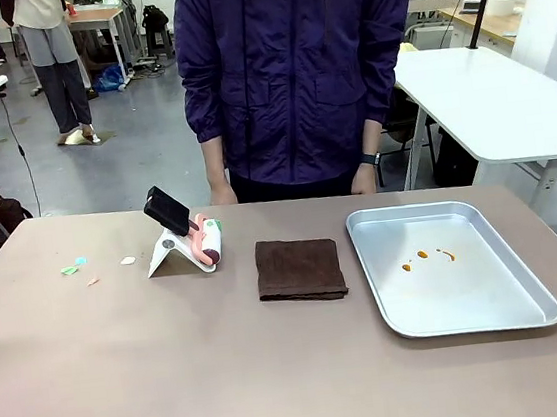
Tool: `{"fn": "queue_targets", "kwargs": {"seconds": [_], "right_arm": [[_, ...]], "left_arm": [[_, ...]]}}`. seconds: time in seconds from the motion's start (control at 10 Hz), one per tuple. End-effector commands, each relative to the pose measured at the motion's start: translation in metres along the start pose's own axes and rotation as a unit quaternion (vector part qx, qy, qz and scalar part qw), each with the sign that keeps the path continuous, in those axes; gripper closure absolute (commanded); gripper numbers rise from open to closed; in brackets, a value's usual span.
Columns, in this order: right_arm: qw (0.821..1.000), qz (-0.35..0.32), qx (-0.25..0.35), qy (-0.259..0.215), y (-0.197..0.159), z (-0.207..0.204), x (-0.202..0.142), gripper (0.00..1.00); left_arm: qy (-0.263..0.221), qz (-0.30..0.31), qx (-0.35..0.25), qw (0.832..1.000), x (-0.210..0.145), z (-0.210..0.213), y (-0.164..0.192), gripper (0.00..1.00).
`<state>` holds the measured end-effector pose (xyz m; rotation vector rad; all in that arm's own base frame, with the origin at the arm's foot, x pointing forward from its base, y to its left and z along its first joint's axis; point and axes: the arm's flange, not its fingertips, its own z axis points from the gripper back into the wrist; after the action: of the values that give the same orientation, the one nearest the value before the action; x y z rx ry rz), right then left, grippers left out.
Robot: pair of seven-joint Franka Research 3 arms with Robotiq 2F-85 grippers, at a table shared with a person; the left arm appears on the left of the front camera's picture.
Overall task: Clean the surface of the table.
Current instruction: Hold the Lint Roller with your left hand and the towel with your right hand.
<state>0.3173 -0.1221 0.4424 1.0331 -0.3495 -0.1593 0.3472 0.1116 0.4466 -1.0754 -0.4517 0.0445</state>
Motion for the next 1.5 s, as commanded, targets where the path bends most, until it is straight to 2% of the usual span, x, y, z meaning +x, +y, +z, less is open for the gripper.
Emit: {"fn": "queue_targets", "kwargs": {"seconds": [0.0,0.1,0.3,0.5,0.7,0.9,1.0,1.1,1.4], "right_arm": [[0.998,0.040,-0.037,0.011,0.053,-0.064,-0.026,0.00],[0.997,0.054,-0.051,0.022,0.078,-0.103,-0.032,0.00],[0.993,0.068,-0.100,0.015,0.119,-0.194,-0.045,0.00],[0.985,0.101,-0.134,0.045,0.143,-0.261,-0.059,0.00],[0.982,0.090,-0.152,0.072,0.148,-0.312,-0.074,0.00],[0.978,0.091,-0.159,0.103,0.142,-0.329,-0.083,0.00],[0.980,0.078,-0.155,0.099,0.143,-0.325,-0.083,0.00],[0.976,0.101,-0.163,0.102,0.138,-0.326,-0.095,0.00],[0.977,0.093,-0.161,0.108,0.134,-0.329,-0.092,0.00]], "left_arm": [[0.054,-0.033,0.046,0.997,0.023,-0.034,-0.042,0.00],[0.076,-0.047,0.077,0.993,0.031,-0.061,-0.063,0.00],[0.117,-0.069,0.129,0.982,0.043,-0.106,-0.090,0.00],[0.154,-0.070,0.149,0.974,0.051,-0.132,-0.095,0.00],[0.174,-0.064,0.159,0.970,0.055,-0.142,-0.085,0.00],[0.179,-0.067,0.161,0.968,0.055,-0.145,-0.079,0.00],[0.175,-0.076,0.141,0.971,0.051,-0.141,-0.082,0.00],[0.174,-0.066,0.161,0.969,0.052,-0.149,-0.073,0.00],[0.174,-0.066,0.157,0.970,0.052,-0.147,-0.073,0.00]]}}
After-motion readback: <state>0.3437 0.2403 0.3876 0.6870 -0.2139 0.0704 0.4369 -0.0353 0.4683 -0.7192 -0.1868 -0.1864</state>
